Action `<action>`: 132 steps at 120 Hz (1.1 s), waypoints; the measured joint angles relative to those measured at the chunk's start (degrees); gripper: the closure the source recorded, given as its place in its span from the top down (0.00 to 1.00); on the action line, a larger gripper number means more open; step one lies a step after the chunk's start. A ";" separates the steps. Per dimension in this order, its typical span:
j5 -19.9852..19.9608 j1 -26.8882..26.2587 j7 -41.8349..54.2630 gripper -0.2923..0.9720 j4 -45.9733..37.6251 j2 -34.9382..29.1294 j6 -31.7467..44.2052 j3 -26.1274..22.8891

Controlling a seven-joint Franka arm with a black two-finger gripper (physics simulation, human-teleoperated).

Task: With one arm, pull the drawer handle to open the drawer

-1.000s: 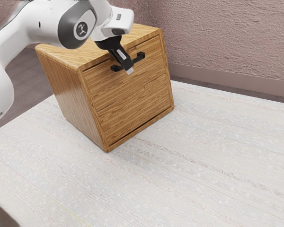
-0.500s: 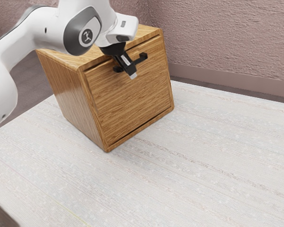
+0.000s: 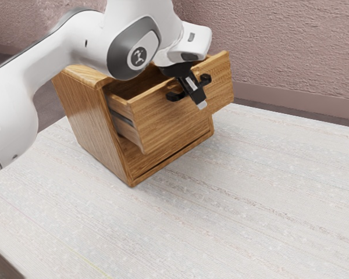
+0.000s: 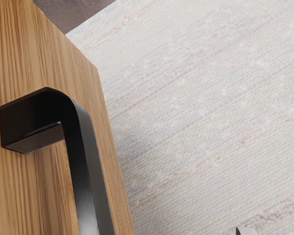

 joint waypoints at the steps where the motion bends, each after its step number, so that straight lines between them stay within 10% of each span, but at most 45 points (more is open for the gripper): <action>1: 0.09 -0.22 -0.14 0.37 -0.04 -0.03 0.07 0.02; 73: -0.64 -13.89 -7.99 0.44 -3.46 0.81 2.69 -0.29; 84: -1.13 -13.58 -8.79 0.60 -3.41 0.74 2.83 -0.21; 91: -0.45 -13.87 -9.20 0.49 -3.16 0.35 2.84 -0.16; 132: 9.95 -21.25 -13.46 0.73 -0.38 -8.14 1.66 -0.95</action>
